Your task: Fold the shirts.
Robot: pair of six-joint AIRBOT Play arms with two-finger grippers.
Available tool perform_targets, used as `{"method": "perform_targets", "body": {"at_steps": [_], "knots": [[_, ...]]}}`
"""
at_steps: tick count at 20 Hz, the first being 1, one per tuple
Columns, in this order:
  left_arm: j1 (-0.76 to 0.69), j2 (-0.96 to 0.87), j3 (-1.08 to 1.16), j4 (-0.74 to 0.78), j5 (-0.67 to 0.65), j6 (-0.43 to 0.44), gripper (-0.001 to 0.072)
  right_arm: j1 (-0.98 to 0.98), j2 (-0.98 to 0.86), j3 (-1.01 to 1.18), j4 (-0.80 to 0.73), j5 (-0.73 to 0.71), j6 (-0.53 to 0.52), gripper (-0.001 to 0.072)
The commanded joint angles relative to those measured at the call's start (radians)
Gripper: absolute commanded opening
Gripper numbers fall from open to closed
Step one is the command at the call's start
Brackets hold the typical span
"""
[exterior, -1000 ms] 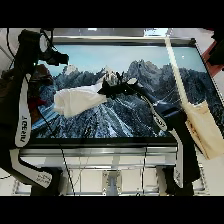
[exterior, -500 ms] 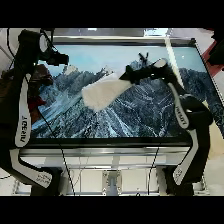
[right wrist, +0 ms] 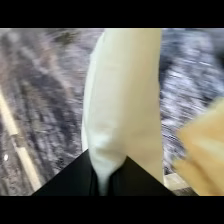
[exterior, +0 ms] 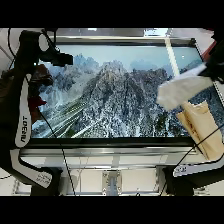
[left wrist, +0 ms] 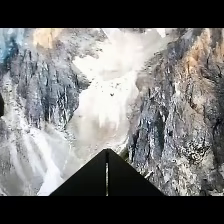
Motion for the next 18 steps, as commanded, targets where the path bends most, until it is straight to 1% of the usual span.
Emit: {"method": "perform_targets", "body": {"at_steps": [1,3,4,7,8,11,12,13,14,16,18], "knots": [[-0.023,-0.001,0.001,-0.029,0.001,0.005,0.0014,-0.229,0.113,0.000,-0.124,0.170,-0.014,0.0032],[-0.048,-0.001,0.001,-0.029,0.004,0.005,0.0014,-0.309,0.138,0.000,-0.275,0.267,-0.015,0.0032],[-0.059,-0.001,0.001,-0.035,0.009,0.005,0.0014,-0.338,0.150,-0.014,-0.343,0.266,-0.016,0.0032],[-0.087,-0.001,0.001,-0.050,0.024,0.007,0.0014,-0.359,0.166,-0.120,-0.427,0.266,-0.046,0.0032],[-0.096,-0.001,0.001,-0.050,0.024,0.007,0.0014,-0.352,0.166,-0.174,-0.449,0.267,-0.050,0.0032],[-0.126,-0.001,0.001,-0.050,0.018,0.008,0.0014,-0.323,0.166,-0.374,-0.586,0.270,-0.051,0.0039],[-0.134,-0.001,0.001,-0.050,0.019,0.008,0.0014,-0.320,0.166,-0.431,-0.595,0.271,-0.074,0.0119],[-0.139,-0.001,0.001,-0.050,0.021,0.008,0.0014,-0.320,0.166,-0.469,-0.589,0.271,-0.074,0.0322],[-0.143,-0.001,0.001,-0.050,0.022,0.008,0.0014,-0.320,0.166,-0.483,-0.587,0.272,-0.071,0.0428],[-0.143,-0.001,0.001,-0.050,0.019,0.008,0.0014,-0.314,0.177,-0.478,-0.579,0.272,-0.071,0.0428],[-0.143,-0.001,0.001,-0.050,0.019,0.008,0.0014,-0.305,0.189,-0.426,-0.552,0.270,-0.063,0.0427]]}}
